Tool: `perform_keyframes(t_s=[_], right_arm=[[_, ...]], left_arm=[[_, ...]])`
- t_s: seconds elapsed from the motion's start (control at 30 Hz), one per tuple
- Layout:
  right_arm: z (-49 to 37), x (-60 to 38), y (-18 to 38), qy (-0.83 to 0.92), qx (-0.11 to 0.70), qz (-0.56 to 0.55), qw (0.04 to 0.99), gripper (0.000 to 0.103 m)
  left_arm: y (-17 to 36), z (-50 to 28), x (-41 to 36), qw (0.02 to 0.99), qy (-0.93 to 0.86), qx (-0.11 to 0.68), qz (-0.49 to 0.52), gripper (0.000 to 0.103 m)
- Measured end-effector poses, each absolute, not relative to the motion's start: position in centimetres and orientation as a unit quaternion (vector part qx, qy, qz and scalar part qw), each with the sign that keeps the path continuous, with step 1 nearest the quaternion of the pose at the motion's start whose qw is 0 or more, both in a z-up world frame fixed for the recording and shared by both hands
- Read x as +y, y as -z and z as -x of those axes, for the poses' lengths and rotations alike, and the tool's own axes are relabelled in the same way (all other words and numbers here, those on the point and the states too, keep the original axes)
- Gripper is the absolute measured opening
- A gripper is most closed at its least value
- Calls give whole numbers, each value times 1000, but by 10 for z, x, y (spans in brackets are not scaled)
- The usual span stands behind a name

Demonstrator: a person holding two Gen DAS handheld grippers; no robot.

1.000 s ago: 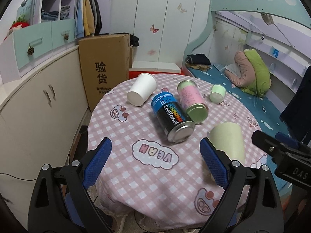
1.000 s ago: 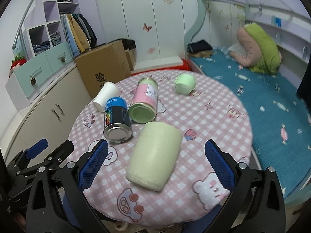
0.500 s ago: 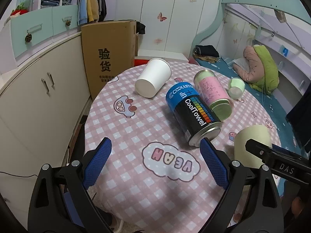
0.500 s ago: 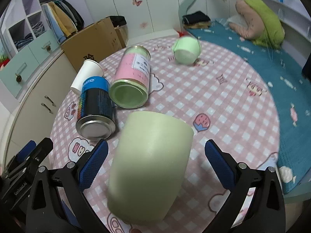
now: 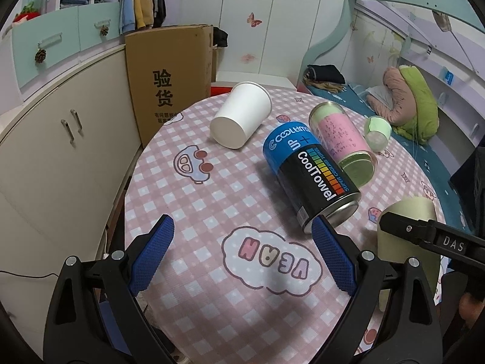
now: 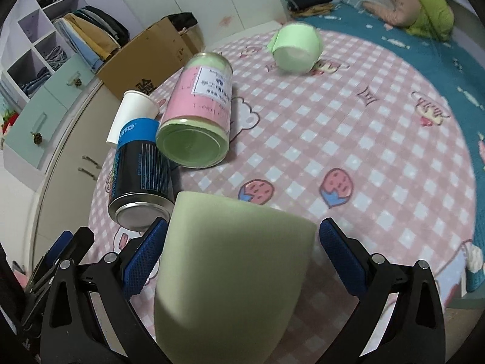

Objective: Flip cup upright
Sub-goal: 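Turn the pale green cup rim-up with the right tool, then lower the upright cup onto the table and open the right tool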

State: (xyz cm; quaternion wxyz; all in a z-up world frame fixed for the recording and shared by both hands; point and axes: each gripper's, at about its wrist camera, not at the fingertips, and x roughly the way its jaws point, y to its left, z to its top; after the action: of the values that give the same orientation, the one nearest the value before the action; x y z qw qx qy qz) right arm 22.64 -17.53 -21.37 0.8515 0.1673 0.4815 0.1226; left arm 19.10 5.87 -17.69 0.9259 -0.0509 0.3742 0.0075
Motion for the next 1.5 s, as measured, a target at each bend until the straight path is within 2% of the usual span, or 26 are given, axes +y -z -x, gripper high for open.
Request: perform_keyframes(t_s=[0.1,0.13,0.57,0.8,1.2,1.37,1.5], right_arm=[[-227,-178,214,-130,479,-173,850,88],[-227,-180,212,-133,476,-173,852,83],[-213,-178,167,-100,384,-67,915,82],[-200,-169,162,-79,346,-5,935,81],[-184,-156,159,-113,341,-15,933,80],[-176,-154,155,-119,337,-21,934,86],[-166,-158,148,-127,329,-36,935,86]], left_arm=[[177,-191,59,926,-10,374,51,93],[177,-191,59,926,-10,375,51,93],[174,-188,55,926,-9,375,49,93],[170,-184,52,927,-11,372,47,93],[159,-168,48,931,-12,362,41,93],[151,-158,47,934,-15,354,40,93],[141,-146,47,938,-14,343,40,93]])
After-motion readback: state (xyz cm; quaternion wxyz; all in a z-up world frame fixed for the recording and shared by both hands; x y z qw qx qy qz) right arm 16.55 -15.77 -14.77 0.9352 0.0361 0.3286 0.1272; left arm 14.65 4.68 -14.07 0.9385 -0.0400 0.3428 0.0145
